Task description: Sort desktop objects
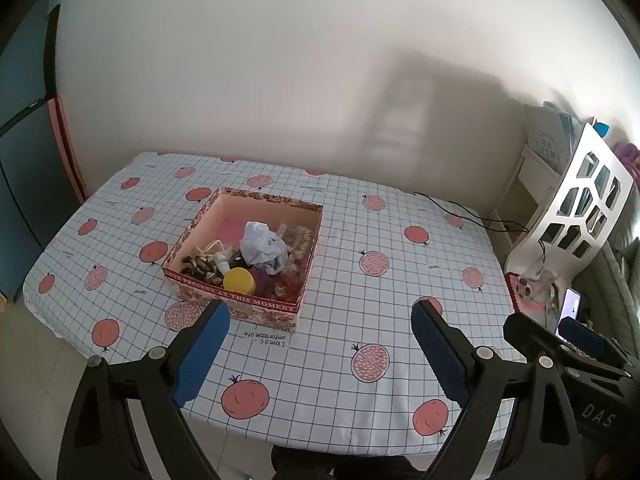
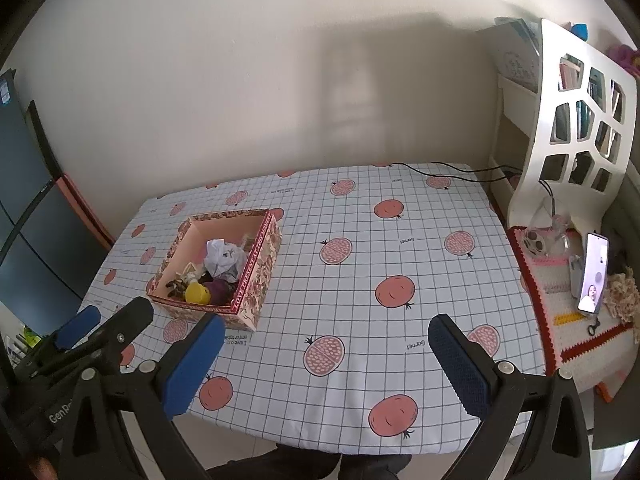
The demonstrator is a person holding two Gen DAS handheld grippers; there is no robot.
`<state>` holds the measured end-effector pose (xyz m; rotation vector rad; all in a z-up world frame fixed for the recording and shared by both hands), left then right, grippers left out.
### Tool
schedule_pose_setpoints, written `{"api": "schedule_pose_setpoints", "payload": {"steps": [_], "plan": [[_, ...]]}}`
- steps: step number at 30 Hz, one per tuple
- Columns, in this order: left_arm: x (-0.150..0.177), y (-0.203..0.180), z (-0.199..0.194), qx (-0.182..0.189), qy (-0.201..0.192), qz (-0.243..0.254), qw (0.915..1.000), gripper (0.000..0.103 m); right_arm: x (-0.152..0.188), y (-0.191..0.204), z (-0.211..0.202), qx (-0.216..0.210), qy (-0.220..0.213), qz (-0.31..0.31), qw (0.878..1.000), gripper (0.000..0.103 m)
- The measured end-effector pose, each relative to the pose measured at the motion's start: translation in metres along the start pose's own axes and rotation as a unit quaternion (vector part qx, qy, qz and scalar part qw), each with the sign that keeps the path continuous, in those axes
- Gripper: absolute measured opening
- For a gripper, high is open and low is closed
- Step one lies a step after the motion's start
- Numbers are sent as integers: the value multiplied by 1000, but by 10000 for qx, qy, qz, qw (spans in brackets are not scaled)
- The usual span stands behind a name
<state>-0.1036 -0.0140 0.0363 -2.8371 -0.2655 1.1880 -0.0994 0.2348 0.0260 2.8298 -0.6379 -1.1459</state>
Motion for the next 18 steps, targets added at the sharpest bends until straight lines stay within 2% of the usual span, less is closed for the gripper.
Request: {"api": "schedule_pose_setpoints", "payload": {"steps": [18], "plan": [[0, 5, 5, -69, 65, -54, 9999, 93, -1, 4, 7, -4, 75, -5, 10000, 103]]}}
Point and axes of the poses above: each gripper's, at about its wrist camera, not at the fingertips, and z roughly the way its jaws point, y to its left, x to its underside, the point moved 3 cm from there along z, roughly the way its jaws point, and after that the axes turned 1 degree about -x, right-handed, at the moved point
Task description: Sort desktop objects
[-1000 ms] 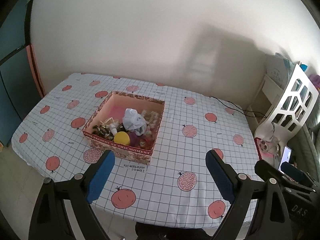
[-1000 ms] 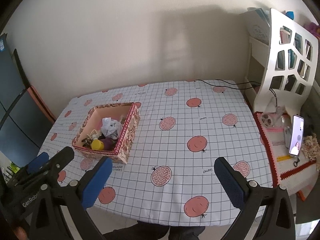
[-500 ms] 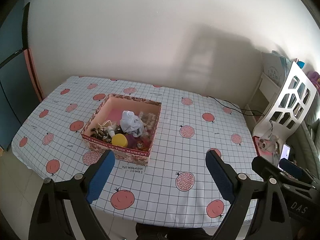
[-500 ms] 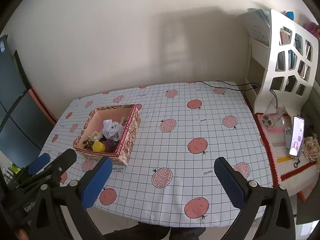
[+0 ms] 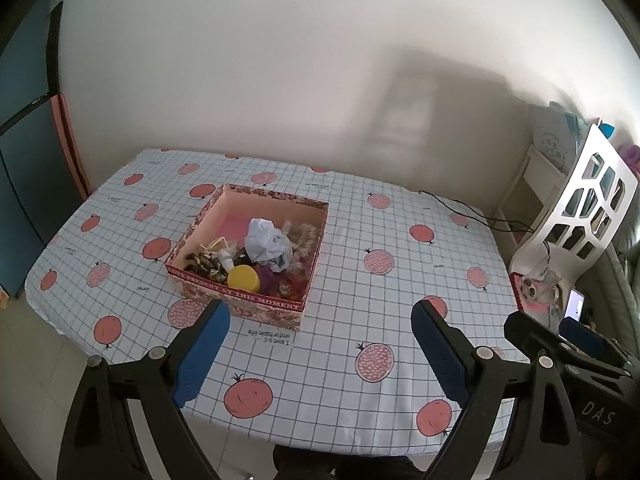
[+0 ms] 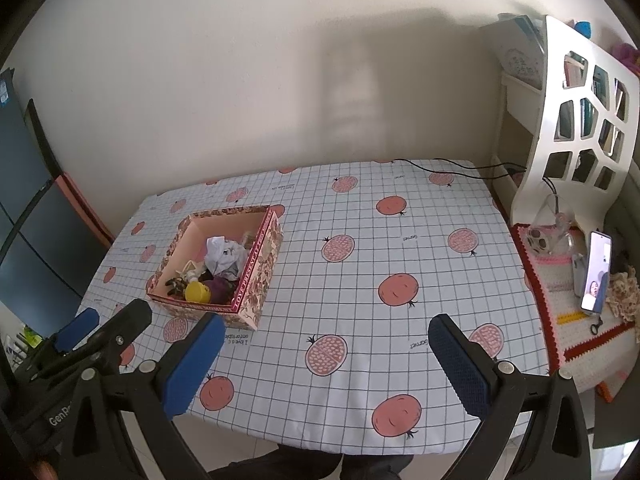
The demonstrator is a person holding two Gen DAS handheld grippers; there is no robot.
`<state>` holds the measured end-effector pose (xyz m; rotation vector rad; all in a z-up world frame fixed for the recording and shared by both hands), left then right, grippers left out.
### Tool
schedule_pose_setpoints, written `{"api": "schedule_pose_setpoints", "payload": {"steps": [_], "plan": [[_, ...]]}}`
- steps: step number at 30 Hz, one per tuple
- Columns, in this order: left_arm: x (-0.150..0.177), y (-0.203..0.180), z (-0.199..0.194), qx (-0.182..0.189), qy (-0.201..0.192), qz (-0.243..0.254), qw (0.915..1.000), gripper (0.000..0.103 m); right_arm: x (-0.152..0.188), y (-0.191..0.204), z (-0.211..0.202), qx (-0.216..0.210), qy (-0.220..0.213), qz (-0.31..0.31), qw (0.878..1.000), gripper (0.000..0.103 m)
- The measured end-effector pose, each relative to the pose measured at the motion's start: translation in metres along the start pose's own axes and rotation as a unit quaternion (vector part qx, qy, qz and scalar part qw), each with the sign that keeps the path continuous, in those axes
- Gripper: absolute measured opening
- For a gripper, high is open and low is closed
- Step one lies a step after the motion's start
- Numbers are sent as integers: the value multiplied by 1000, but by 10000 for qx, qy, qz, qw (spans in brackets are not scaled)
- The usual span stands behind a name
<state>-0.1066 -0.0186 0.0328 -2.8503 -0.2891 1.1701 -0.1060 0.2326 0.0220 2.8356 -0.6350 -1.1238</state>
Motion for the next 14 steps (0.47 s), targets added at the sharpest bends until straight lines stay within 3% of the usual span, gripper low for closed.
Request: {"api": "schedule_pose_setpoints", "payload": {"steps": [14], "plan": [[-2, 4, 5, -60, 10, -48, 10000, 92, -2, 5, 5, 33, 47, -54, 10000, 103]]}}
Point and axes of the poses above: each gripper's, at about its wrist camera, not at the fingertips, and z roughly the way its jaws point, y to its left, x to its underside, the point moved 3 cm from there along z, roughly the way its jaws point, and after that the axes turned 1 degree about -x, right-handed, at the moved point
